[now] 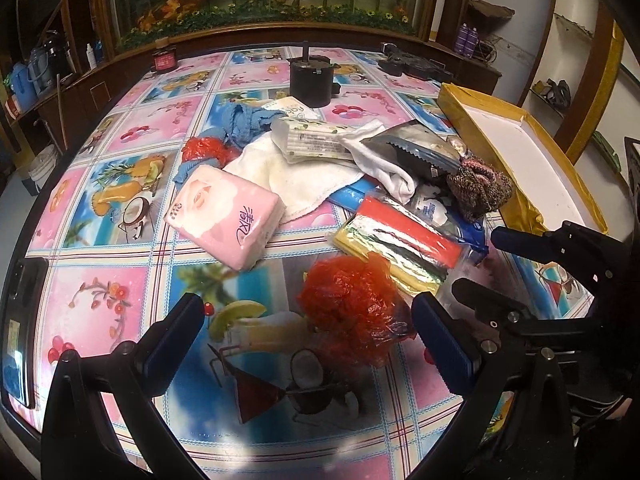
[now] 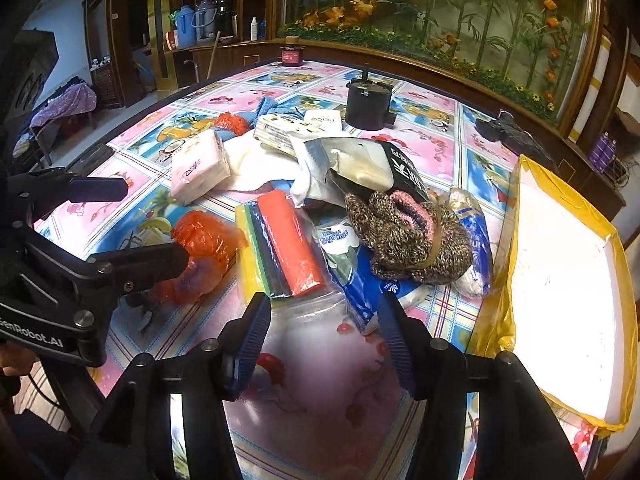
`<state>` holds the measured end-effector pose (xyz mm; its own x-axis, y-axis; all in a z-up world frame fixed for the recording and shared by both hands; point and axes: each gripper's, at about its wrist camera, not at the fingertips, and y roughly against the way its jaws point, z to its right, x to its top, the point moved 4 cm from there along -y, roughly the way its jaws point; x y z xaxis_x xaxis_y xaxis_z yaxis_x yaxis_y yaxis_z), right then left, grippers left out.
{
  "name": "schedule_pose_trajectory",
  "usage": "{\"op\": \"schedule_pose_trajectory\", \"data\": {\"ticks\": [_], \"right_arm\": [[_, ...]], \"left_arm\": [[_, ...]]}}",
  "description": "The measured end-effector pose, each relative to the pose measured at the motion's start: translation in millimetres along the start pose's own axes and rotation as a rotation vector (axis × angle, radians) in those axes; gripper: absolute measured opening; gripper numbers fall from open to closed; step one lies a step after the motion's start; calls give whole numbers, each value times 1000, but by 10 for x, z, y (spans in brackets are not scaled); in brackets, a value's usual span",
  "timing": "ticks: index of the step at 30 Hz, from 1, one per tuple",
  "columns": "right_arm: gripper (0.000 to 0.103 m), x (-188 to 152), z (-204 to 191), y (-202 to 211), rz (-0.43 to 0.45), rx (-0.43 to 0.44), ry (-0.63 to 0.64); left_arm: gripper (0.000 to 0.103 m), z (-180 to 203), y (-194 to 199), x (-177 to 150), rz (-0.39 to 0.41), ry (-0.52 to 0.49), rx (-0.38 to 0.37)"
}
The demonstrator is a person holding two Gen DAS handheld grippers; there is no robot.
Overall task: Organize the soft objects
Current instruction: 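Grasp the red mesh bag with left tool while right tool grasps striped sponge pack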
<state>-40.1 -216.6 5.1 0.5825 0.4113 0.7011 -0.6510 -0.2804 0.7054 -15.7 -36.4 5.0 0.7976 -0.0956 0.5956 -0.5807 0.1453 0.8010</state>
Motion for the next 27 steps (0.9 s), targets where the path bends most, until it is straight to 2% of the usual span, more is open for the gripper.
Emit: {"op": "schedule_pose_trajectory", "data": {"ticks": [4, 6, 8, 9, 10, 12, 13, 18, 27], "right_arm": [[55, -20, 55, 12, -2, 6, -15], [56, -27, 85, 12, -5, -14, -16], [56, -31, 115, 33, -2, -2, -30], [57, -34, 131, 48, 0, -1, -34], [59, -33, 139, 61, 3, -7, -33], [63, -49, 160, 91, 6, -16, -30], [63, -58, 173, 99, 6, -14, -31], [62, -107, 222, 115, -14, 53, -57], [62, 36, 73, 189, 7, 121, -9]], "left_arm": [[101, 49, -118, 7, -15, 1, -15], [90, 72, -216, -9, -49, -5, -4], [69, 106, -299, -55, -74, -13, -12], [66, 112, -298, -59, -48, -25, 22], [57, 114, -301, -66, -38, -41, 54], [31, 94, -256, -64, -26, -28, 33], [25, 65, -240, -67, -29, -14, 20], [25, -87, -149, -93, -22, 27, -44], [25, -247, 53, -39, 47, 48, -54]]}}
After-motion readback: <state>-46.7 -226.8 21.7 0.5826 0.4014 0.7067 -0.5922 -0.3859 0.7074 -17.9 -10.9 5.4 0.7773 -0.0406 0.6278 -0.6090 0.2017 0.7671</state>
